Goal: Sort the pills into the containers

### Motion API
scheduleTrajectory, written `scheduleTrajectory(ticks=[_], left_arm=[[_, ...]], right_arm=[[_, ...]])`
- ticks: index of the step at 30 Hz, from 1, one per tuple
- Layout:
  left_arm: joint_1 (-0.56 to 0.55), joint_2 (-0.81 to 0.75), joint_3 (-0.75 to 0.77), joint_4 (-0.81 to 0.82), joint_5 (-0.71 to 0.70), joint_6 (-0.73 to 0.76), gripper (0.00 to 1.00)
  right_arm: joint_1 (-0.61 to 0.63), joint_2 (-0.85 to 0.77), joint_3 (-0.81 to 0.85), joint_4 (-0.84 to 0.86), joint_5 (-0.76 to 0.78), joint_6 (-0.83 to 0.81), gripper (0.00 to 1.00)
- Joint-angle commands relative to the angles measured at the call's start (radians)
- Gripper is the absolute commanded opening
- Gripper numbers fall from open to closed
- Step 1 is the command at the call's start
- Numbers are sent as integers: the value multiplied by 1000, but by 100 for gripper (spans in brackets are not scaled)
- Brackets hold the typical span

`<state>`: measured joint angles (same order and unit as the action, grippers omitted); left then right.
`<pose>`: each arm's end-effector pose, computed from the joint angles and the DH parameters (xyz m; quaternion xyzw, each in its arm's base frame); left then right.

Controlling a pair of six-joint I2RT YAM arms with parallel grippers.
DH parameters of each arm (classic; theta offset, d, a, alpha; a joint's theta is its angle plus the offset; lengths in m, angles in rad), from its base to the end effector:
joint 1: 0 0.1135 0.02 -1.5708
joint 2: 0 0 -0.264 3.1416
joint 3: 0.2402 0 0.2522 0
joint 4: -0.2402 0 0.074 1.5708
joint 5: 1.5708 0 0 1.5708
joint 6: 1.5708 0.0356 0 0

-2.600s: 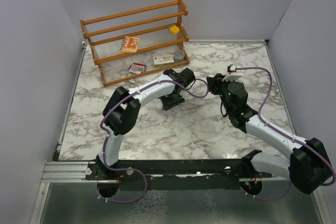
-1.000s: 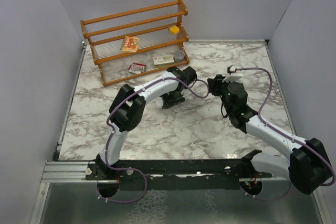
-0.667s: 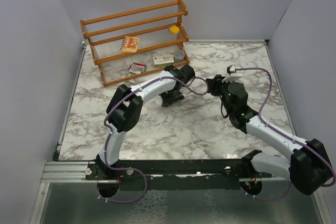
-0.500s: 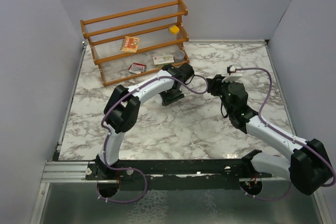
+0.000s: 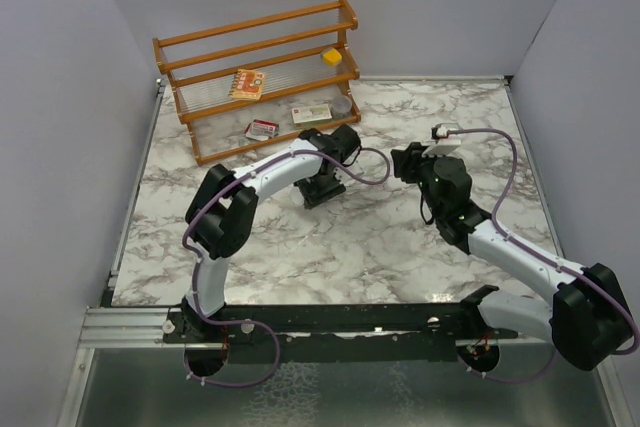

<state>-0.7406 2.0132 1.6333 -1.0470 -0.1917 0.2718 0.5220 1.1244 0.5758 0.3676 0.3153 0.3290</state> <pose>0.2986 -0.2638 0.2091 0.4754 0.8717 0.0762 0.0918 0.2243 0.1163 0.2557 0.0270 0.7647 0.1512 0.6258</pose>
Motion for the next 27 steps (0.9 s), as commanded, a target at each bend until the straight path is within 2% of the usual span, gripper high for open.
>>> scheduleTrajectory(ticks=[1, 12, 21, 27], left_arm=[[7, -109, -49, 73, 54, -10, 0], [20, -320, -255, 333, 117, -89, 0], [20, -637, -517, 644, 117, -209, 0], [21, -926, -741, 918, 135, -278, 0]], right_arm=[[3, 15, 13, 25, -31, 12, 1], [2, 19, 20, 19, -48, 11, 1], [1, 18, 36, 9, -91, 8, 1], [3, 22, 83, -28, -152, -2, 1]])
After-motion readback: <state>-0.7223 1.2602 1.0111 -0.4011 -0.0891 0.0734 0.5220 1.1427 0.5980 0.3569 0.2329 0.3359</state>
